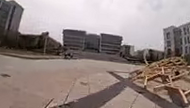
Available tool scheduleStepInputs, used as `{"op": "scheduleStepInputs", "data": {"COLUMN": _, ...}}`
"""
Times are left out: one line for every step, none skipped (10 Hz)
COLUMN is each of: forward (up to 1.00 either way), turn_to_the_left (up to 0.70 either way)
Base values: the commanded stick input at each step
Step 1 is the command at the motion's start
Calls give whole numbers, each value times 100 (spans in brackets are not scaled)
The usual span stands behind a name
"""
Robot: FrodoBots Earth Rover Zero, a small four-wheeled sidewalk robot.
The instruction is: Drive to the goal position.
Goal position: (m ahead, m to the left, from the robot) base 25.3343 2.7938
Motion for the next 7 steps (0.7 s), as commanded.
{"op": "scheduleStepInputs", "data": {"forward": 78, "turn_to_the_left": 0}}
{"op": "scheduleStepInputs", "data": {"forward": 78, "turn_to_the_left": 0}}
{"op": "scheduleStepInputs", "data": {"forward": 78, "turn_to_the_left": 0}}
{"op": "scheduleStepInputs", "data": {"forward": 78, "turn_to_the_left": 0}}
{"op": "scheduleStepInputs", "data": {"forward": 78, "turn_to_the_left": 0}}
{"op": "scheduleStepInputs", "data": {"forward": 78, "turn_to_the_left": 0}}
{"op": "scheduleStepInputs", "data": {"forward": 78, "turn_to_the_left": 0}}
